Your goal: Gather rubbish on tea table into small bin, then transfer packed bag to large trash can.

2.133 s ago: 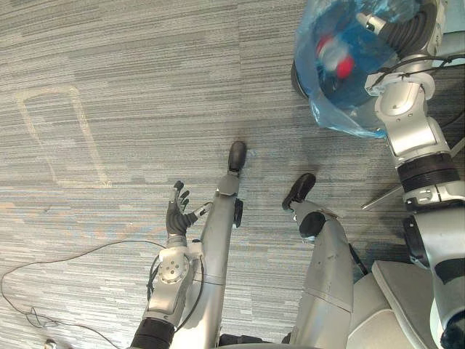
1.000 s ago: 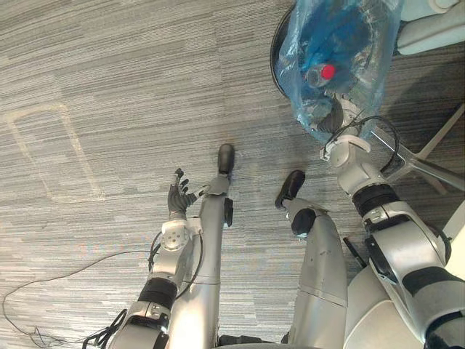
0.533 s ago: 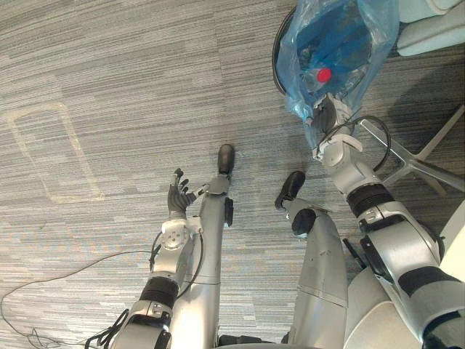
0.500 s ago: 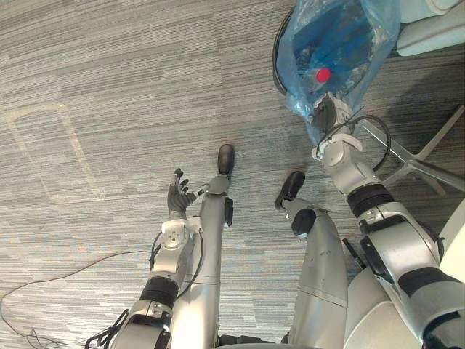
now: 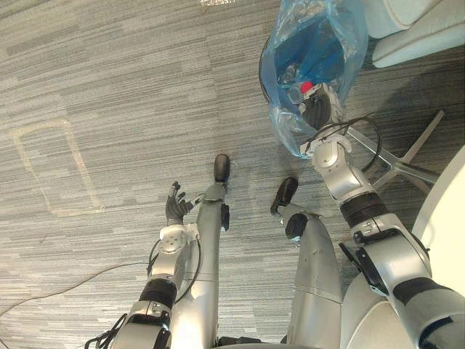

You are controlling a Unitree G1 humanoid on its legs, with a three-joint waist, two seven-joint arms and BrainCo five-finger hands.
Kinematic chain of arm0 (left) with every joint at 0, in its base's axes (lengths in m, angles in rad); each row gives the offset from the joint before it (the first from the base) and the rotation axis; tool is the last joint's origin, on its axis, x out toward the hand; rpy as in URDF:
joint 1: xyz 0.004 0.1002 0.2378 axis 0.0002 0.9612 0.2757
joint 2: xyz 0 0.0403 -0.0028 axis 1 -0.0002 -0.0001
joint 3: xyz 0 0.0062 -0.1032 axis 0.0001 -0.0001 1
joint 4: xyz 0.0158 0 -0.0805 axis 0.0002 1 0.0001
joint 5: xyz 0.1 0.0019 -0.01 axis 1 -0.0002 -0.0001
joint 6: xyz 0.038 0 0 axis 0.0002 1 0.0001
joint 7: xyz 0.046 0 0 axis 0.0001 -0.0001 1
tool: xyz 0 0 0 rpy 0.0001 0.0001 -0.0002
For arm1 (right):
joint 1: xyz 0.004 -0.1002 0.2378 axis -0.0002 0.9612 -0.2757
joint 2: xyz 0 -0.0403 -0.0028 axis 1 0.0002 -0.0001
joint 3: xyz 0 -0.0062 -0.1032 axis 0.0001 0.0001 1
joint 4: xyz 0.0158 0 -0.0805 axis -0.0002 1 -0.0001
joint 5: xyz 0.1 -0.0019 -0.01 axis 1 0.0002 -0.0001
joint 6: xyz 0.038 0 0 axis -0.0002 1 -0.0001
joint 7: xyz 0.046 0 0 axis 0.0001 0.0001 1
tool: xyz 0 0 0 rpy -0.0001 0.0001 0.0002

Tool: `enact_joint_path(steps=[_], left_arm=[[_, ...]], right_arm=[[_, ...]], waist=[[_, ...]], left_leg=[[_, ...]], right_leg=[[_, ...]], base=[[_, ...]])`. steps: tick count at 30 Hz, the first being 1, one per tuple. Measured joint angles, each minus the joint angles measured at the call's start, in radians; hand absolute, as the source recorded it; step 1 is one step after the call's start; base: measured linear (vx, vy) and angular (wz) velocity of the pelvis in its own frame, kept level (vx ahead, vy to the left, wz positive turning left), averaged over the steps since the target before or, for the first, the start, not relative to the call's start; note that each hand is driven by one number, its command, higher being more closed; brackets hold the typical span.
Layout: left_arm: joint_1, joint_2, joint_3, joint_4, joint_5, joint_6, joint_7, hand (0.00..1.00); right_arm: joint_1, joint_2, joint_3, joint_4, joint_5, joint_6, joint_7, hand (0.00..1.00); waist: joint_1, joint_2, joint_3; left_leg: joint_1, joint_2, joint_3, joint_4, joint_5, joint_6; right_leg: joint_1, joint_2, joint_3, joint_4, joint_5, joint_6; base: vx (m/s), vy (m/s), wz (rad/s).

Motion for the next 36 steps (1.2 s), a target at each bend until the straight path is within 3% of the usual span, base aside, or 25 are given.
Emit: enact_joint_path(steps=[5,6,13,20,36], left_arm=[[0.003,0.001,-0.001,0.037,0.002,0.021,-0.002,0.0],[0.004,0.002,-0.001,0.04,0.002,0.022,-0.002,0.0],[0.005,-0.004,-0.001,0.067,0.018,0.024,-0.003,0.0],[0.005,-0.005,0.001,0.09,0.018,0.02,0.0,0.0],[-0.055,-0.016,0.013,0.084,-0.043,-0.042,0.023,0.0]], right_arm=[[0.041,0.032,-0.016,-0.068,0.031,-0.016,-0.002,1.0],[0.043,0.038,-0.021,-0.068,0.031,-0.016,-0.003,0.0],[0.067,0.046,-0.036,-0.068,0.015,-0.016,-0.007,0.0],[0.046,0.082,-0.036,0.037,-0.09,0.007,-0.017,0.0],[-0.106,0.091,-0.033,0.3,-0.209,0.065,-0.086,0.0]], waist=[[-0.001,-0.002,-0.001],[-0.001,-0.006,-0.004],[-0.002,-0.006,-0.004],[-0.001,-0.006,-0.004],[0.018,-0.004,-0.008]], left_leg=[[0.073,0.003,0.014,-0.054,0.007,0.006],[0.08,0.003,0.017,-0.062,0.009,0.006],[0.136,0.003,0.025,-0.123,0.025,0.004],[0.141,0.003,0.019,-0.157,0.036,-0.004],[-0.028,-0.014,-0.003,-0.078,0.034,-0.002]], right_leg=[[0.068,0.005,0.005,-0.057,0.016,0.004],[0.073,0.006,0.006,-0.066,0.02,0.004],[0.124,0.011,0.004,-0.117,0.031,0.005],[0.123,0.014,-0.004,-0.137,0.032,0.005],[-0.04,-0.008,-0.007,-0.041,0.011,0.003]], base=[[0.0,0.016,-0.07],[0.01,0.018,-0.05],[0.0,0.003,0.0],[0.0,-0.001,0.02],[-0.02,0.007,0.06]])
